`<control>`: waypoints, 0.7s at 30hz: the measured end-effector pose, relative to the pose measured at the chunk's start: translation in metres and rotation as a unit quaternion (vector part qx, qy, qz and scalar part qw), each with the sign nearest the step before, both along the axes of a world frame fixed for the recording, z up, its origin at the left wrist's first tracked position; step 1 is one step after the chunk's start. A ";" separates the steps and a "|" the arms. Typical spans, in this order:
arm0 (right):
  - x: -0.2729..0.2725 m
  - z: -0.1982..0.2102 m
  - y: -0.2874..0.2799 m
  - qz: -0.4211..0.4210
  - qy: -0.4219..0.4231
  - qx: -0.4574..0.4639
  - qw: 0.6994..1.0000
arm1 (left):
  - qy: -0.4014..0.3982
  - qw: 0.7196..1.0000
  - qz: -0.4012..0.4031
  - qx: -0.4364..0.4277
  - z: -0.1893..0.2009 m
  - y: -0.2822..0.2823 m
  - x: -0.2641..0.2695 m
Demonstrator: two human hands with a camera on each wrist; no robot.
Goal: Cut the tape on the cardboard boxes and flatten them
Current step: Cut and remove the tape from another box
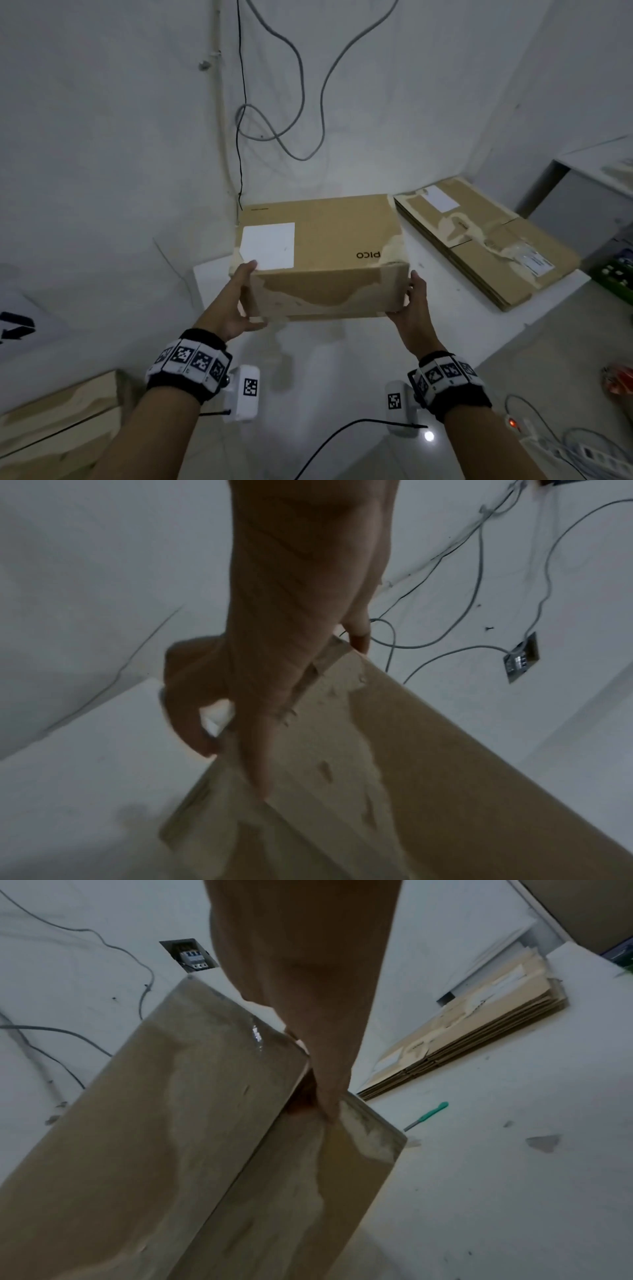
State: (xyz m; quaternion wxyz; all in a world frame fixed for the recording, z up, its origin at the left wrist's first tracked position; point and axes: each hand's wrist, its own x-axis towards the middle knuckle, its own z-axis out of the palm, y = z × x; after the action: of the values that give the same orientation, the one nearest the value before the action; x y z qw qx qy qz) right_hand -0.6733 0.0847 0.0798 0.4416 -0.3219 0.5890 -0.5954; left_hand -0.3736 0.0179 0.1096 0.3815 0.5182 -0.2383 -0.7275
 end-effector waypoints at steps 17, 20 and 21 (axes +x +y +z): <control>-0.064 -0.102 -0.059 -0.109 -0.062 0.162 0.979 | -0.109 0.990 0.005 -0.093 -0.151 -0.008 -0.025; -0.078 -0.124 -0.065 -0.078 -0.012 0.202 0.976 | -0.239 0.964 0.068 -0.090 -0.162 0.010 -0.039; -0.084 -0.128 -0.068 -0.060 -0.010 0.212 0.975 | -0.252 0.958 0.109 -0.080 -0.165 0.013 -0.044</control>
State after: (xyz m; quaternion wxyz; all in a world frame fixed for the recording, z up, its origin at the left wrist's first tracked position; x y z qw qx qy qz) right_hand -0.7570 0.0164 -0.0485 0.4689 -0.1789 0.7155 -0.4861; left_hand -0.4180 0.0305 -0.0556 0.4266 0.6752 -0.3264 -0.5056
